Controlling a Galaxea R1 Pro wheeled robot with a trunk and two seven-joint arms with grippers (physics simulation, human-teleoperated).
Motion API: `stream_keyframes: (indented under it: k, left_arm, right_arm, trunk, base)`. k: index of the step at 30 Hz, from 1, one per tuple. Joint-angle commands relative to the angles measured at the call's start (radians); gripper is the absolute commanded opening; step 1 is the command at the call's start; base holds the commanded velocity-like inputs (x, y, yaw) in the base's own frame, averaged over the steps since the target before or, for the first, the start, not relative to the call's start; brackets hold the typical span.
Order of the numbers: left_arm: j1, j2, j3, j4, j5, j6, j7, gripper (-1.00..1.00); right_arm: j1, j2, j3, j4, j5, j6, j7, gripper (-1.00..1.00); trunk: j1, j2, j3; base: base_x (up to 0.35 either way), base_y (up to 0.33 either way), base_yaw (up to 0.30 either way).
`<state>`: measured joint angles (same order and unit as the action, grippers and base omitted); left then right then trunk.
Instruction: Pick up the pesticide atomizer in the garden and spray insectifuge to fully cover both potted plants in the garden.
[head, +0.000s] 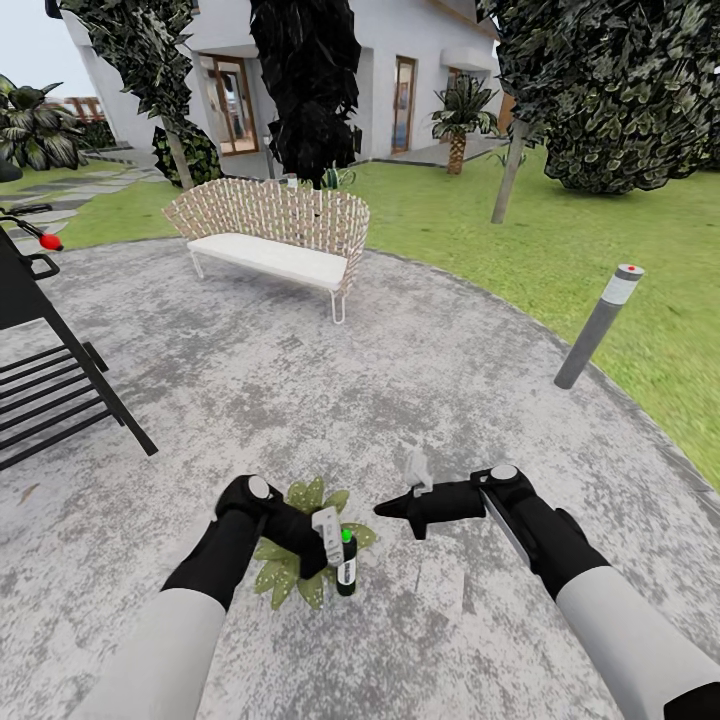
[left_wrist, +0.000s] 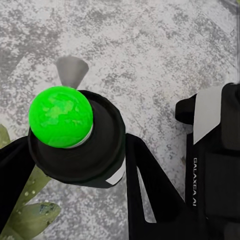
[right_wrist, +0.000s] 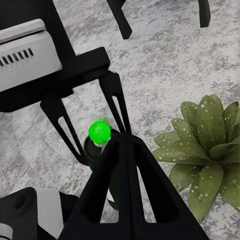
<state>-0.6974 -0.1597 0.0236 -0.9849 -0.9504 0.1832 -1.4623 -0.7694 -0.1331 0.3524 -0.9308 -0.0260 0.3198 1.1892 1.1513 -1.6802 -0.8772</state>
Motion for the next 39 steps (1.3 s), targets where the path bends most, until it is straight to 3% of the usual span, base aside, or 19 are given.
stream_keyframes:
  k: [1, 7, 16, 39]
  left_arm:
    - [-0.001, -0.002, 0.002, -0.001, -0.005, 0.010, -0.006, -1.00]
    - [-0.001, -0.014, 0.002, -0.002, -0.005, 0.010, -0.004, -1.00]
    - [-0.001, -0.015, 0.002, -0.042, -0.005, 0.012, -0.006, -1.00]
    - [-0.002, -0.015, 0.002, -0.046, -0.004, 0.012, -0.003, -1.00]
  right_arm:
    - [-0.001, 0.000, 0.002, -0.001, -0.003, 0.008, 0.001, -1.00]
    - [-0.001, 0.013, 0.002, -0.001, -0.002, 0.008, 0.001, -1.00]
    - [-0.001, 0.013, 0.002, 0.000, -0.002, 0.008, 0.001, -1.00]
    - [-0.001, 0.013, 0.003, 0.000, -0.002, 0.008, 0.001, -1.00]
  trunk:
    - [0.000, 0.000, -0.001]
    - [0.000, 0.000, -0.001]
    - [0.000, 0.000, -0.001]
    - [0.000, 0.000, -0.001]
  base:
    - [0.000, 0.000, 0.000]
    - [0.000, 0.000, 0.000]
    - [0.000, 0.000, 0.000]
    - [0.000, 0.000, 0.000]
